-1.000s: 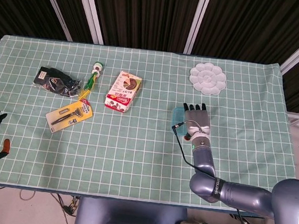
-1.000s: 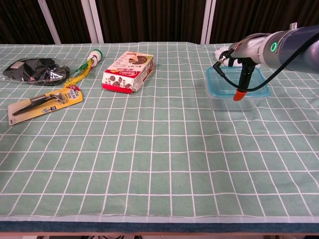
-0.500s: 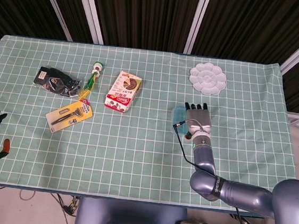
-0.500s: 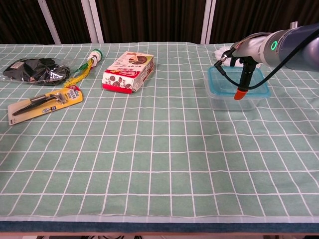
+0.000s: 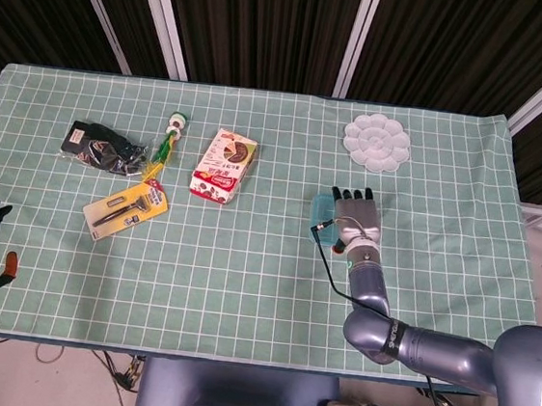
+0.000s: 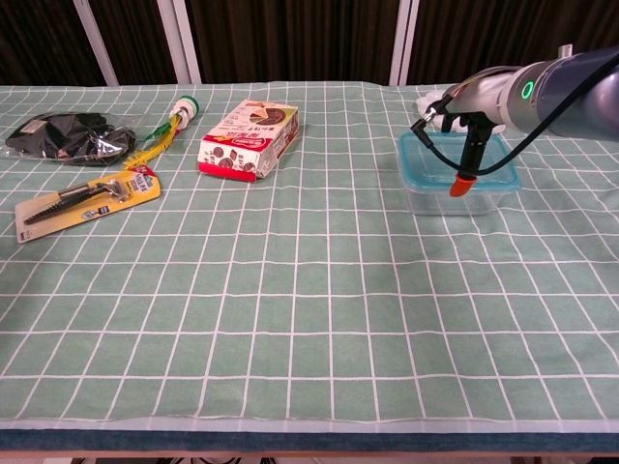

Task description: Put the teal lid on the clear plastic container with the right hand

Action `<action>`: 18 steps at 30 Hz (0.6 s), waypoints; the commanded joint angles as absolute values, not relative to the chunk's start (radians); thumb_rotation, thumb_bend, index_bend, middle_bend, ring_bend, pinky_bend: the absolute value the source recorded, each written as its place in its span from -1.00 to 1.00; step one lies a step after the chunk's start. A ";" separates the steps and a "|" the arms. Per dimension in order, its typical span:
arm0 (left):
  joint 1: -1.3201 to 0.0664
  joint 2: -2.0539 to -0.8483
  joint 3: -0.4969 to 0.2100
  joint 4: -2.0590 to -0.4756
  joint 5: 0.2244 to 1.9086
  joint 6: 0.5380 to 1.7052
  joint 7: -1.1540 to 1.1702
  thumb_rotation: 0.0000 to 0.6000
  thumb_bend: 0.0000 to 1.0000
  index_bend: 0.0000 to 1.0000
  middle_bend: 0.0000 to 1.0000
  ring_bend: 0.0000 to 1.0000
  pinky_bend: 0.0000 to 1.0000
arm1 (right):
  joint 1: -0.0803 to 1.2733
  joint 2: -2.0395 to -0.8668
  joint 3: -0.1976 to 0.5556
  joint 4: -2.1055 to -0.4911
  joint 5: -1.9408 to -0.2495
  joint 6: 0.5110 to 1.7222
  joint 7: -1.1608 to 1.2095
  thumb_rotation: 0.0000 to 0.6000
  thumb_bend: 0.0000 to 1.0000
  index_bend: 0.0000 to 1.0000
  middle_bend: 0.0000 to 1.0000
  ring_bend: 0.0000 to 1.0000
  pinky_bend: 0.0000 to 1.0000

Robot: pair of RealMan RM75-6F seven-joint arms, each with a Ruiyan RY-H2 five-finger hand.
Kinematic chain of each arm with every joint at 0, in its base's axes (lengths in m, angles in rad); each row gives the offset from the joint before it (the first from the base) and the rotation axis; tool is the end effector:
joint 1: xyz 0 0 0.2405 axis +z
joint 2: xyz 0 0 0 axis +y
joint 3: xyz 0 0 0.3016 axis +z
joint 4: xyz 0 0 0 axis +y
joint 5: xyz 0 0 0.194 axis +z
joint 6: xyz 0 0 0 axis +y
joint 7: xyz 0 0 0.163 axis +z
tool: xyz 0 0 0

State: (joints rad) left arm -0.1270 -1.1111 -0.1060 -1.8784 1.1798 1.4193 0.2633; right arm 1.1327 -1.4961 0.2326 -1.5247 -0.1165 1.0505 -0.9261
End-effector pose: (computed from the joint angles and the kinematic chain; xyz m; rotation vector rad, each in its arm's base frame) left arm -0.3319 0.2159 0.1828 -1.2258 -1.0690 -0.7548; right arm -0.1300 -0.4609 0.0179 1.6717 -1.0190 0.4364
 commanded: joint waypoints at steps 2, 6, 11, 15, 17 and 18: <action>-0.127 -1.111 -0.106 -1.879 1.179 1.419 0.263 1.00 0.08 -0.83 -1.00 -1.00 -1.00 | 1.133 -1.499 0.233 -1.520 -0.116 1.047 -0.926 1.00 -0.46 -1.00 -0.02 -0.74 -1.00; -0.128 -1.111 -0.106 -1.879 1.177 1.418 0.264 1.00 0.08 -0.83 -1.00 -1.00 -1.00 | 1.133 -1.498 0.233 -1.519 -0.112 1.040 -0.928 1.00 -0.46 -1.00 -0.02 -0.74 -1.00; -0.129 -1.110 -0.106 -1.880 1.175 1.418 0.264 1.00 0.08 -0.82 -1.00 -1.00 -1.00 | 1.135 -1.500 0.234 -1.514 -0.109 1.035 -0.928 1.00 -0.46 -1.00 -0.02 -0.74 -1.00; -0.129 -1.109 -0.105 -1.880 1.174 1.418 0.264 1.00 0.08 -0.83 -1.00 -1.00 -1.00 | 1.136 -1.502 0.233 -1.514 -0.109 1.037 -0.930 1.00 -0.46 -1.00 -0.02 -0.74 -1.00; -0.129 -1.109 -0.105 -1.880 1.175 1.417 0.265 1.00 0.08 -0.82 -1.00 -1.00 -1.00 | 1.136 -1.503 0.233 -1.515 -0.110 1.039 -0.929 1.00 -0.46 -1.00 -0.02 -0.74 -1.00; -0.129 -1.109 -0.104 -1.880 1.175 1.417 0.265 1.00 0.08 -0.82 -1.00 -1.00 -1.00 | 1.136 -1.504 0.234 -1.515 -0.111 1.041 -0.929 1.00 -0.46 -1.00 -0.02 -0.74 -1.00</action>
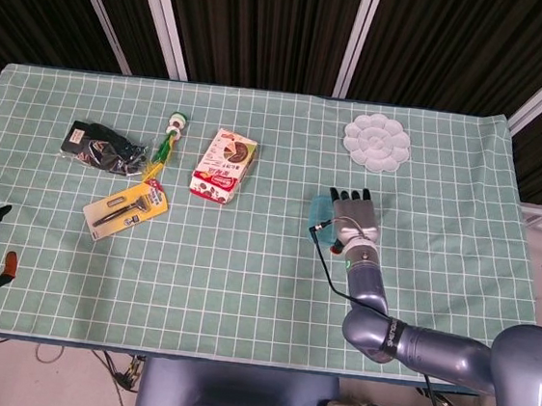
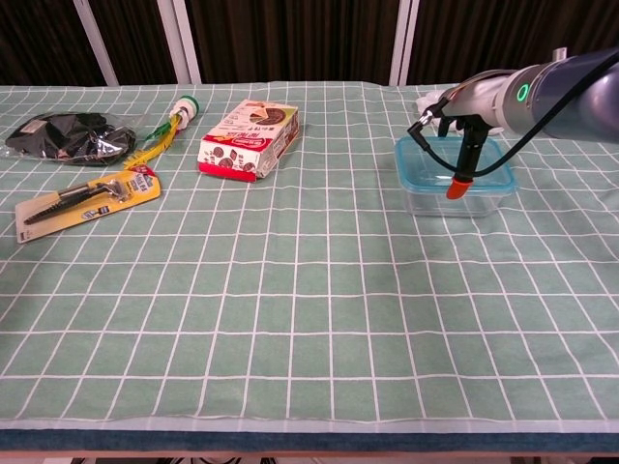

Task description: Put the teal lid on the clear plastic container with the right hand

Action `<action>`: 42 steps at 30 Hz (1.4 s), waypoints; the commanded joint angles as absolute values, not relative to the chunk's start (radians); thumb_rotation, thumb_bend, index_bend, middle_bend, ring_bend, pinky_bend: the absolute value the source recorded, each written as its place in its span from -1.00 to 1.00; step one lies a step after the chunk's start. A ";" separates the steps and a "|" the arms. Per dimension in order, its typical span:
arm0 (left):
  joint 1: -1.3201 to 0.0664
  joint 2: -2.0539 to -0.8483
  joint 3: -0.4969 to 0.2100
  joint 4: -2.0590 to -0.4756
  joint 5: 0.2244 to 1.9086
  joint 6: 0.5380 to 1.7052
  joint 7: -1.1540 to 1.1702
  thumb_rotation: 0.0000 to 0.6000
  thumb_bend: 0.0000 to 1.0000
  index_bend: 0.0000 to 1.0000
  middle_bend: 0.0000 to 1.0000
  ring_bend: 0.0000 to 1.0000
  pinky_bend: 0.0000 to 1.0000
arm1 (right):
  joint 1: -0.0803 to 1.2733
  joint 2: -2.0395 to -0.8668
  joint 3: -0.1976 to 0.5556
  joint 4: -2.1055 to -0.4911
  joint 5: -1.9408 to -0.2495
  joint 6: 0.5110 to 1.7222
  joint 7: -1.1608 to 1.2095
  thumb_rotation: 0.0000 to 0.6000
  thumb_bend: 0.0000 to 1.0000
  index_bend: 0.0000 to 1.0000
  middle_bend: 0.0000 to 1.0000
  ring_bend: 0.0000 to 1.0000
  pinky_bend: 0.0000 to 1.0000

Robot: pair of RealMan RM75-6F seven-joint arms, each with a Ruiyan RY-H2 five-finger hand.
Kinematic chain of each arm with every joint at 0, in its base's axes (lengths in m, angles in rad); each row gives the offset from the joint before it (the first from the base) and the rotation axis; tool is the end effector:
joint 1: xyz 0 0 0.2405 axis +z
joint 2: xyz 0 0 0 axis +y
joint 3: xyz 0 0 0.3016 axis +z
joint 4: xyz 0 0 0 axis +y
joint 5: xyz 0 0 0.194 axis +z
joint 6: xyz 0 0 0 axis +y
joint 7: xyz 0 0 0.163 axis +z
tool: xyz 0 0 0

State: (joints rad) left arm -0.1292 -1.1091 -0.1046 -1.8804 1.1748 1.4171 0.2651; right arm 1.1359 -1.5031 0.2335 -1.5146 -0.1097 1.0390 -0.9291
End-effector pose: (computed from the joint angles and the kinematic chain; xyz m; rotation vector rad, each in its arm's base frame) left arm -0.3321 0.2161 0.1828 -1.2266 -1.0717 -0.7502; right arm -0.1294 -0.4614 0.0144 1.6788 -1.0255 0.4324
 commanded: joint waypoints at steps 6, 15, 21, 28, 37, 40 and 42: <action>-0.130 -1.108 -0.105 -1.881 1.174 1.417 0.264 1.00 0.08 -0.82 -1.00 -1.00 -1.00 | 1.138 -1.509 0.235 -1.508 -0.105 1.042 -0.931 1.00 -0.46 -1.00 -0.02 -0.74 -1.00; -0.130 -1.106 -0.105 -1.882 1.173 1.417 0.262 1.00 0.08 -0.82 -1.00 -1.00 -1.00 | 1.140 -1.506 0.235 -1.510 -0.093 1.041 -0.941 1.00 -0.46 -1.00 -0.15 -0.80 -1.00; -0.130 -1.106 -0.105 -1.883 1.174 1.419 0.261 1.00 0.08 -0.82 -1.00 -1.00 -1.00 | 1.141 -1.499 0.236 -1.518 -0.083 1.038 -0.946 1.00 -0.46 -1.00 -0.37 -0.91 -1.00; -0.131 -1.106 -0.103 -1.883 1.172 1.417 0.262 1.00 0.08 -0.82 -1.00 -1.00 -1.00 | 1.142 -1.494 0.234 -1.522 -0.076 1.035 -0.951 1.00 -0.46 -1.00 -0.54 -0.99 -1.00; -0.131 -1.105 -0.103 -1.883 1.172 1.417 0.261 1.00 0.08 -0.82 -1.00 -1.00 -1.00 | 1.145 -1.483 0.234 -1.536 -0.066 1.029 -0.955 1.00 -0.46 -1.00 -0.83 -1.00 -1.00; -0.131 -1.105 -0.103 -1.883 1.173 1.417 0.261 1.00 0.08 -0.83 -1.00 -1.00 -1.00 | 1.144 -1.476 0.236 -1.547 -0.065 1.033 -0.952 1.00 -0.46 -1.00 -0.91 -1.00 -1.00; -0.131 -1.105 -0.102 -1.884 1.172 1.417 0.262 1.00 0.08 -0.83 -1.00 -1.00 -1.00 | 1.143 -1.470 0.238 -1.554 -0.065 1.033 -0.949 1.00 -0.46 -1.00 -0.93 -1.00 -1.00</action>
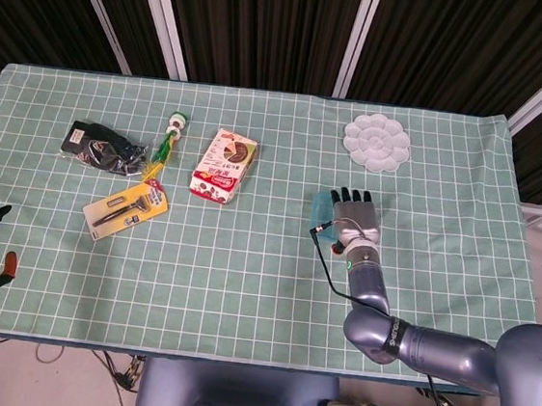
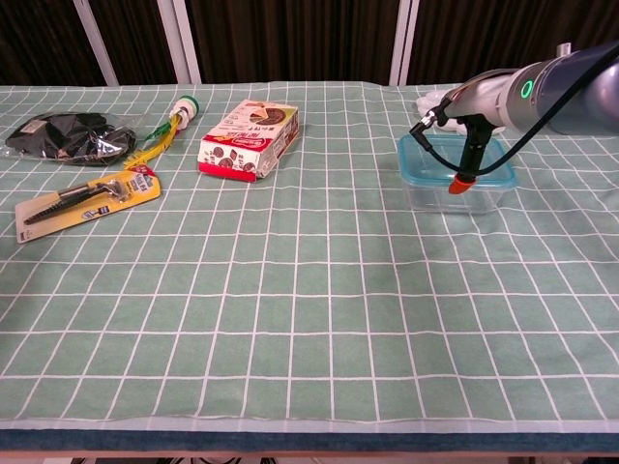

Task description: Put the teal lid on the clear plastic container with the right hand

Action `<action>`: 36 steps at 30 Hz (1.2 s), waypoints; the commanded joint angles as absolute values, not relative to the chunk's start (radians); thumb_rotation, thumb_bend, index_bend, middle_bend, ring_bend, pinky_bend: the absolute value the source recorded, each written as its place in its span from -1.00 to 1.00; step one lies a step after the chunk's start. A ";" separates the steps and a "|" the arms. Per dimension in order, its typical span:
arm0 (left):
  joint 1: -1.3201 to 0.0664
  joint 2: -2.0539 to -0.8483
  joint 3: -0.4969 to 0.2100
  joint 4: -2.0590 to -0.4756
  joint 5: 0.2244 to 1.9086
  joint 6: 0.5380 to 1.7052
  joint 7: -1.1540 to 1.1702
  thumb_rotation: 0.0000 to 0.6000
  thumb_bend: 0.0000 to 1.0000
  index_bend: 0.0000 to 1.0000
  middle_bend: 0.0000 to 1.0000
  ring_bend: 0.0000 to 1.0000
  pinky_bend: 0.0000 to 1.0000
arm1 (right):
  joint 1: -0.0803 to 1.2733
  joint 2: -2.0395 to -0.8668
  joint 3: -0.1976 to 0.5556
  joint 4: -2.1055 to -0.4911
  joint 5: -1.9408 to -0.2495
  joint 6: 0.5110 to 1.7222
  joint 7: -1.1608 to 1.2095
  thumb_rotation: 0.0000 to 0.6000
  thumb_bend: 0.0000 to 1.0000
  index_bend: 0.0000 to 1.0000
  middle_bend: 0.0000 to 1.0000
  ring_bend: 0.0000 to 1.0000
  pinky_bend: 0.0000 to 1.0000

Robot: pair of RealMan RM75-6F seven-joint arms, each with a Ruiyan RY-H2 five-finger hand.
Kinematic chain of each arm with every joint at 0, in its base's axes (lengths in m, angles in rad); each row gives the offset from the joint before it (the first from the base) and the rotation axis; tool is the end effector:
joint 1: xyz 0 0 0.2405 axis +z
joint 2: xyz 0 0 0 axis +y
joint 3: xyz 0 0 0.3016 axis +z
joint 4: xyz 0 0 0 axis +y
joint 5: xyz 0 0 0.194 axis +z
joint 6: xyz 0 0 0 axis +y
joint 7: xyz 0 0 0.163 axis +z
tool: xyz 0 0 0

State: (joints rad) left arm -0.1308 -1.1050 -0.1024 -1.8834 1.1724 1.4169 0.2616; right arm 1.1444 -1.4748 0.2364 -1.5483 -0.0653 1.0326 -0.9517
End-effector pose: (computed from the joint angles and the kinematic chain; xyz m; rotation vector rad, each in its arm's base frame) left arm -0.3319 0.2161 0.1837 -1.2259 -1.0749 -0.7502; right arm -0.1281 -0.4589 0.0200 1.6882 -1.0425 0.4074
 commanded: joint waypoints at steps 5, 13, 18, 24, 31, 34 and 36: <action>-0.130 -1.105 -0.102 -1.884 1.173 1.418 0.263 1.00 0.08 -0.83 -1.00 -1.00 -1.00 | 1.143 -1.455 0.236 -1.572 -0.057 1.034 -0.951 1.00 -0.46 -1.00 -0.94 -1.00 -1.00; -0.131 -1.105 -0.102 -1.883 1.169 1.415 0.263 1.00 0.08 -0.83 -1.00 -1.00 -1.00 | 1.122 -1.375 0.244 -1.674 -0.083 1.068 -0.925 1.00 -0.46 -0.86 -0.94 -1.00 -1.00; -0.132 -1.103 -0.104 -1.884 1.165 1.415 0.261 1.00 0.08 -0.83 -1.00 -1.00 -1.00 | 1.043 -1.350 0.231 -1.732 -0.287 1.124 -0.790 1.00 -0.44 -0.37 -0.94 -1.00 -1.00; -0.132 -1.103 -0.104 -1.886 1.163 1.415 0.263 1.00 0.08 -0.83 -1.00 -1.00 -1.00 | 0.973 -1.347 0.203 -1.734 -0.451 1.123 -0.676 1.00 -0.15 -0.05 -0.94 -1.00 -1.00; -0.130 -1.104 -0.105 -1.882 1.163 1.420 0.261 1.00 0.08 -0.83 -1.00 -1.00 -1.00 | 0.936 -1.357 0.190 -1.692 -0.490 1.098 -0.617 1.00 -0.09 0.08 -0.94 -1.00 -1.00; -0.130 -1.105 -0.106 -1.879 1.161 1.421 0.262 1.00 0.08 -0.83 -1.00 -1.00 -1.00 | 0.927 -1.363 0.187 -1.672 -0.501 1.090 -0.604 1.00 -0.09 0.14 -0.94 -1.00 -1.00; -0.131 -1.106 -0.106 -1.877 1.158 1.419 0.263 1.00 0.08 -0.83 -1.00 -1.00 -1.00 | 0.922 -1.368 0.186 -1.661 -0.509 1.083 -0.595 1.00 -0.09 0.14 -0.94 -1.00 -1.00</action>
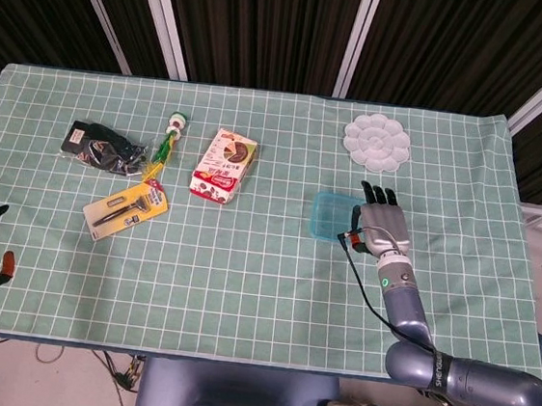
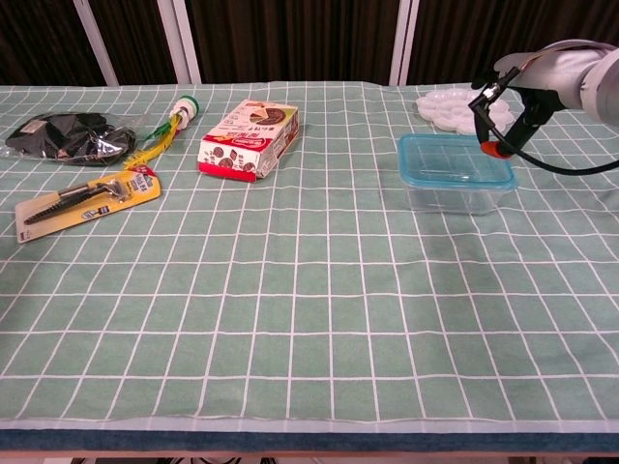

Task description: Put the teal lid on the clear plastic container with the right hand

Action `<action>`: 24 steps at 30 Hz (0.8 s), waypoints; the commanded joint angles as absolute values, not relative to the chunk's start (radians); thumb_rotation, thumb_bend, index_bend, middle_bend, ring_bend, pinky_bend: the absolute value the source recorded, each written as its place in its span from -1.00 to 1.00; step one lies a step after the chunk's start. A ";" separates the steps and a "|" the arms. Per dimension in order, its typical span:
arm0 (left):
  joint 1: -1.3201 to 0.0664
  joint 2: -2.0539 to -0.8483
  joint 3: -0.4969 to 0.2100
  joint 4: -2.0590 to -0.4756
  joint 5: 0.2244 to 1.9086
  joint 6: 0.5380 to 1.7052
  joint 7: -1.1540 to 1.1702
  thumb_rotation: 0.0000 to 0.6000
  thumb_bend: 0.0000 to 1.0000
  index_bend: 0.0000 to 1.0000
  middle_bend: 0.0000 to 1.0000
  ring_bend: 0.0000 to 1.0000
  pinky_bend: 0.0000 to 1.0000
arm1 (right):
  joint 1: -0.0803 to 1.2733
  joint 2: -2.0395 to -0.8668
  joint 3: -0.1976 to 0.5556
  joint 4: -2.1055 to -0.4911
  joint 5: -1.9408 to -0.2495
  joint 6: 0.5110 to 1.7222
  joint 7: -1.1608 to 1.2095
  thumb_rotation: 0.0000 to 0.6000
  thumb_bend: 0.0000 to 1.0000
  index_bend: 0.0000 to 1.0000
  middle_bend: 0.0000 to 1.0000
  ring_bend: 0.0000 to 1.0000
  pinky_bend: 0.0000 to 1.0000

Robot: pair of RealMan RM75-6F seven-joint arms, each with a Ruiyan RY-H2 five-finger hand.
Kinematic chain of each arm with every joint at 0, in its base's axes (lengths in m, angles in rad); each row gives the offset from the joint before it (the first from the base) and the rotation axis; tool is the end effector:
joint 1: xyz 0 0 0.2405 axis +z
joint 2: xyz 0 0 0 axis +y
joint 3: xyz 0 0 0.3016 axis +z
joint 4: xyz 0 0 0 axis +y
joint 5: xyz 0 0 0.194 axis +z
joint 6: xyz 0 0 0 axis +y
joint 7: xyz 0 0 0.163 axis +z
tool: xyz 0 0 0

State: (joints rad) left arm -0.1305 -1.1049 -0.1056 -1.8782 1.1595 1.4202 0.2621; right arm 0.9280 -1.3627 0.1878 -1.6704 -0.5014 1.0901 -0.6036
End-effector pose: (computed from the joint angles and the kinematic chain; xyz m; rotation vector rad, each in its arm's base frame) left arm -0.3347 0.2163 0.1855 -1.2126 -1.0733 -0.7420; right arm -0.1711 -0.4297 0.0663 1.6137 -1.0451 0.6910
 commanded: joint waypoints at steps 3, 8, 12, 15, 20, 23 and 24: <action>-0.132 -1.107 -0.106 -1.875 1.156 1.419 0.266 1.00 0.08 -0.83 -1.00 -1.00 -1.00 | 0.915 -1.372 0.181 -1.646 -0.518 1.073 -0.587 1.00 -0.09 0.16 -0.94 -1.00 -1.00; -0.133 -1.109 -0.108 -1.874 1.151 1.419 0.270 1.00 0.08 -0.83 -1.00 -1.00 -1.00 | 0.904 -1.381 0.179 -1.617 -0.528 1.060 -0.569 1.00 -0.09 0.20 -0.94 -1.00 -1.00; -0.133 -1.111 -0.108 -1.872 1.149 1.420 0.273 1.00 0.08 -0.83 -1.00 -1.00 -1.00 | 0.894 -1.389 0.166 -1.594 -0.536 1.037 -0.564 1.00 -0.09 0.20 -0.94 -1.00 -1.00; -0.134 -1.113 -0.108 -1.871 1.147 1.419 0.276 1.00 0.08 -0.83 -1.00 -1.00 -1.00 | 0.891 -1.397 0.163 -1.580 -0.538 1.025 -0.561 1.00 -0.09 0.20 -0.94 -1.00 -1.00; -0.134 -1.114 -0.109 -1.870 1.143 1.420 0.278 1.00 0.08 -0.83 -1.00 -1.00 -1.00 | 0.889 -1.413 0.159 -1.550 -0.535 1.003 -0.560 1.00 -0.09 0.21 -0.94 -1.00 -1.00; -0.135 -1.114 -0.110 -1.869 1.140 1.419 0.279 1.00 0.08 -0.83 -1.00 -1.00 -1.00 | 0.888 -1.424 0.160 -1.533 -0.534 0.997 -0.559 1.00 -0.09 0.21 -0.94 -1.00 -1.00; -0.135 -1.114 -0.110 -1.869 1.139 1.418 0.279 1.00 0.08 -0.83 -1.00 -1.00 -1.00 | 0.889 -1.429 0.161 -1.525 -0.532 0.993 -0.560 1.00 -0.09 0.20 -0.94 -1.00 -1.00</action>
State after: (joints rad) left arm -0.1352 -1.1136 -0.1104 -1.8689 1.1393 1.4181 0.2788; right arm 0.8885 -1.4238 0.1600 -1.5315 -0.5337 0.9967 -0.5595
